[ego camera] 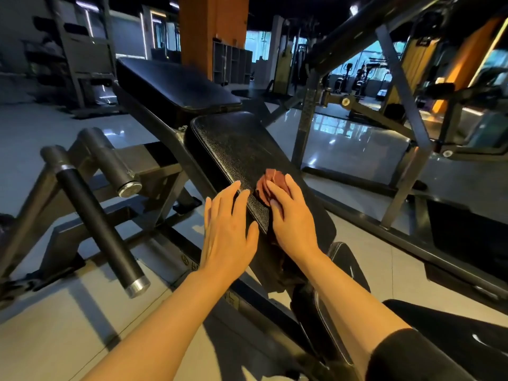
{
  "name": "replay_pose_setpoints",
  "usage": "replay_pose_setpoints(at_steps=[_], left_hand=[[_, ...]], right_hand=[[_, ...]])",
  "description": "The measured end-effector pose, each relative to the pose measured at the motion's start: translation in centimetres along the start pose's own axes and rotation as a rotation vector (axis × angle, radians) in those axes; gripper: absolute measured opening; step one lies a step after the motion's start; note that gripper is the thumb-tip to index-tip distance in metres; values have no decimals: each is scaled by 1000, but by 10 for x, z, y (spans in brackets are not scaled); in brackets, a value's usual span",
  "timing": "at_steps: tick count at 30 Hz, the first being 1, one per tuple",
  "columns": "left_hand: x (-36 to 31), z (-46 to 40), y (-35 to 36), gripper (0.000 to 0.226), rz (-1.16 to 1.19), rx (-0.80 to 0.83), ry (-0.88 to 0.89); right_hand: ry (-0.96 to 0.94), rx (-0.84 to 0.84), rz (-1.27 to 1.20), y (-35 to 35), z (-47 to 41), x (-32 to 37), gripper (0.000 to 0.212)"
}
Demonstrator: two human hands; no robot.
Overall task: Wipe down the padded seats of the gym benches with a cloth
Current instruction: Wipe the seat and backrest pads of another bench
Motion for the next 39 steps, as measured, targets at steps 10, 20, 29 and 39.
replay_pose_setpoints(at_steps=[10, 20, 29, 39], left_hand=[[20, -58, -23, 55, -48, -122, -18], [42, -80, -41, 51, -94, -200, -76], [48, -92, -54, 46, -157, -226, -92], [36, -86, -48, 48, -185, -174, -97]], right_hand=[[-176, -9, -50, 10, -64, 41, 40], [-125, -11, -75, 19, -128, 68, 37], [-277, -33, -89, 23, -137, 84, 40], [-305, -21, -9, 20, -143, 86, 41]])
Point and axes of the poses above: each hand's wrist, its own z-axis away from the middle knuckle, its own y-axis out of the palm, x = y × z, the point moved 9 cm from there along -z, towards the middle knuckle, and after that the axes turned 8 degrees about z, right-handed, at the moved point
